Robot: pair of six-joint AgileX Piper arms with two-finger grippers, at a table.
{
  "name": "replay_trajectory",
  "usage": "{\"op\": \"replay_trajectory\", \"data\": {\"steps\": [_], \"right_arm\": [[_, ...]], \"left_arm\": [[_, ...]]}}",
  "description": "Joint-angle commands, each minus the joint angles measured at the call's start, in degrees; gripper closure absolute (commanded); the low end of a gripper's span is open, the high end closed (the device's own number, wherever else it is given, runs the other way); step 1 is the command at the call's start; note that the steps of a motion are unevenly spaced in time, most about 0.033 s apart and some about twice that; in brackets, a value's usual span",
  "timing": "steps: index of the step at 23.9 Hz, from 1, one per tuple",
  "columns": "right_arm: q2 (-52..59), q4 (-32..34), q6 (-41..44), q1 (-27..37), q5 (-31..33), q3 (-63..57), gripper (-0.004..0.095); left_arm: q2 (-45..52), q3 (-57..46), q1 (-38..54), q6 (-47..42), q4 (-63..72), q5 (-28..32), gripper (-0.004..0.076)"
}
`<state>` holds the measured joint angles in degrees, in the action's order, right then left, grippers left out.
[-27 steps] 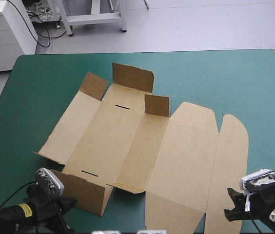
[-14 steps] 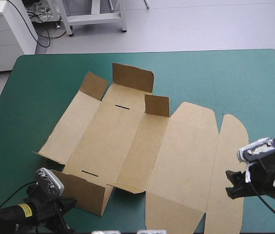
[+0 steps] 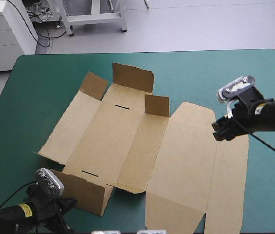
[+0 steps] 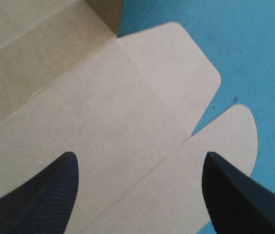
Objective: Fold the box
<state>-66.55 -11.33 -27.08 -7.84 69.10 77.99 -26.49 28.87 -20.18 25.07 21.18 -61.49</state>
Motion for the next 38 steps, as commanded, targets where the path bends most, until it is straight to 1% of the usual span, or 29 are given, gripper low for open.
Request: {"op": "replay_trajectory", "data": {"steps": [1,2,6,7,11,12,16,21,24,27,34,38], "right_arm": [[-5.2,-3.9,-3.1,-0.1,-2.2,7.3,0.0249],[-9.1,-5.3,-5.1,-0.1,-2.2,10.9,0.0249],[-15.8,-6.3,-10.8,-0.1,-2.2,16.7,0.0249],[-19.2,-7.6,-13.8,-0.1,-2.2,18.9,0.0249],[-25.2,-10.1,-16.0,-0.1,-2.2,23.0,0.0249],[-28.2,-10.6,-17.1,-0.2,-2.2,25.0,0.0249],[-35.3,-10.5,-24.3,-1.5,-2.2,29.9,0.0249],[-42.7,-10.4,-27.8,-6.3,-2.2,37.4,0.0249],[-45.4,-7.2,-29.2,-10.5,-2.3,40.0,0.0249],[-47.0,-5.8,-29.6,-12.5,-3.3,40.5,0.0249],[-50.9,-5.2,-30.5,-13.7,-6.0,40.5,0.0249],[-52.8,-5.3,-32.1,-13.7,-6.5,40.6,0.0249]], "left_arm": [[-0.3,1.4,-0.2,-0.2,2.1,2.4,0.0731],[-0.3,1.4,-0.2,-0.2,2.1,2.4,0.0731],[-0.3,1.4,-0.2,-0.2,2.1,2.4,0.0731],[-0.3,1.4,-0.2,-0.2,2.1,2.4,0.0731],[-0.3,1.4,-0.2,-0.2,2.1,2.4,0.0731],[-0.3,1.4,-0.2,-0.2,2.1,2.4,0.0731],[-0.3,1.4,-0.2,-0.2,2.0,2.4,0.0731],[-0.3,1.4,-0.2,-0.2,2.0,2.4,0.0731],[-0.3,1.4,-0.2,0.5,2.2,2.2,0.0731],[-0.3,1.4,-0.2,0.5,2.2,2.2,0.0731],[-0.3,1.4,-0.2,0.2,2.2,2.2,0.0731],[-0.3,1.4,-0.2,0.2,2.2,2.2,0.0731]]}}
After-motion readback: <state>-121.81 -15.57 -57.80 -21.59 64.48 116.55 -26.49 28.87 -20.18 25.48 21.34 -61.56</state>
